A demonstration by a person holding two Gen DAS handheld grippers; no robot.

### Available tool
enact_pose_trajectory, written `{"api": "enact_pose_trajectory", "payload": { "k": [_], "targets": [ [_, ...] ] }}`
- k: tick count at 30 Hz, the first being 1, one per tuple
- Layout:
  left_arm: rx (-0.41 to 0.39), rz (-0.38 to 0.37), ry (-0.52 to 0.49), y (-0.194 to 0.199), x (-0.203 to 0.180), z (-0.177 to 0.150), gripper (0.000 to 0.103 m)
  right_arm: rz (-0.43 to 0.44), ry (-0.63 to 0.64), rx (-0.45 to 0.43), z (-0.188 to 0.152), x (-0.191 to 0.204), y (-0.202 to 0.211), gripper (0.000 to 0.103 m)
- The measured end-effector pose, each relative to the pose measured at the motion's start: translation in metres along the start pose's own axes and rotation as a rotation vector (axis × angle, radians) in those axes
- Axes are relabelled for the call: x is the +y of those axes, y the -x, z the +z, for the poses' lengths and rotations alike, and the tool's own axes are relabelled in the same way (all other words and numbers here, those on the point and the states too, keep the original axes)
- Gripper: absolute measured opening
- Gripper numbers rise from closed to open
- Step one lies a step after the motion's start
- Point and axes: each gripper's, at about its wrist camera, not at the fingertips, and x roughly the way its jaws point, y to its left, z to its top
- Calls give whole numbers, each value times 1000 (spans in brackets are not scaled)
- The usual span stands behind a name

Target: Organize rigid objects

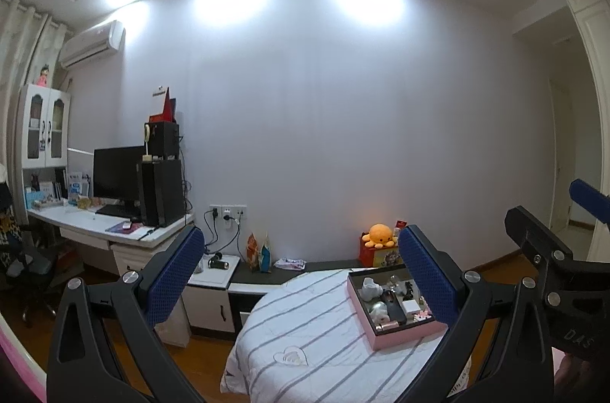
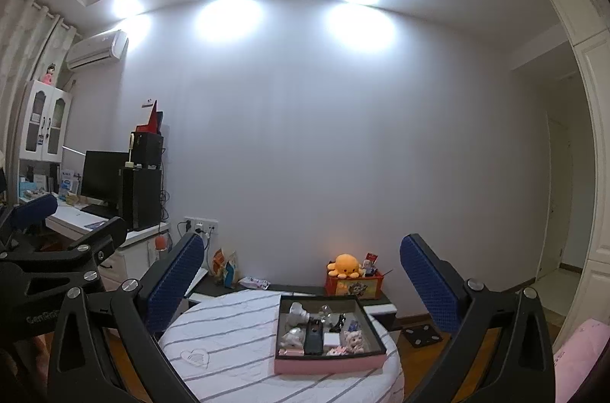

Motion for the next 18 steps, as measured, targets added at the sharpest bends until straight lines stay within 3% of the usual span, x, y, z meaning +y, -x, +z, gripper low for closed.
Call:
{"api": "enact_pose_trajectory", "payload": {
  "k": [18],
  "targets": [
    [-26,24,24,-75,7,43,103,10,7,-9,38,1,-68,103]
  ]
}}
